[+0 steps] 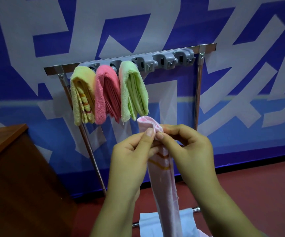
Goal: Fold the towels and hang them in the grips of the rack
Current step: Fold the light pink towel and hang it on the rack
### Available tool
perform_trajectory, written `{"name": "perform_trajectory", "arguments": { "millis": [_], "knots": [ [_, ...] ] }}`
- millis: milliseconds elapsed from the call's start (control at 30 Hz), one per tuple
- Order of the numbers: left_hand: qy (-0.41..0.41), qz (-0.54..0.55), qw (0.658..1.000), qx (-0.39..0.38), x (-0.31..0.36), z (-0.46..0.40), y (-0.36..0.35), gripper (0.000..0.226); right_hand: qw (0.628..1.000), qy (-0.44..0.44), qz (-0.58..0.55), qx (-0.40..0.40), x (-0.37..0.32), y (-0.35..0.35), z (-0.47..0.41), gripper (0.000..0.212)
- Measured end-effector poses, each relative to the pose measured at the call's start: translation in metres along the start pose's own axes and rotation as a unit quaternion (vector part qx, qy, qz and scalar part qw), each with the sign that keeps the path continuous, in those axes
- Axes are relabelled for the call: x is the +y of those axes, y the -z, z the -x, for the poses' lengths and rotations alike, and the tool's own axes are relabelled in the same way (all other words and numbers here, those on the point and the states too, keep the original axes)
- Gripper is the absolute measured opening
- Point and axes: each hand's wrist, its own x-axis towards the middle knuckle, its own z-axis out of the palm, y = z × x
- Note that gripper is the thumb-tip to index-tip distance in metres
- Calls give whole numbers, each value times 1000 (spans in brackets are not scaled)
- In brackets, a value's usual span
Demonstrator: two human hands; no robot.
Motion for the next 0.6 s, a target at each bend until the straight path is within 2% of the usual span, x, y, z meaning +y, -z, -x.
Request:
{"name": "perform_trajectory", "arguments": {
  "millis": [233,367,500,567,600],
  "knots": [
    [43,82,995,-41,3,2,-1,30,999,9,-36,30,5,-6,5,17],
    [51,65,994,-75,3,2,3,33,999,18,-5,32,6,-3,5,22],
    [6,-20,995,-93,5,1,13,34,999,32,26,-4,3,5,0,24],
    [-103,-162,981,-27,3,-5,24,22,1000,13,17,-22,2,9,-3,17],
    [-162,-242,957,14,4,-9,30,12,999,0,1,-33,2,10,-5,12]
  ]
}}
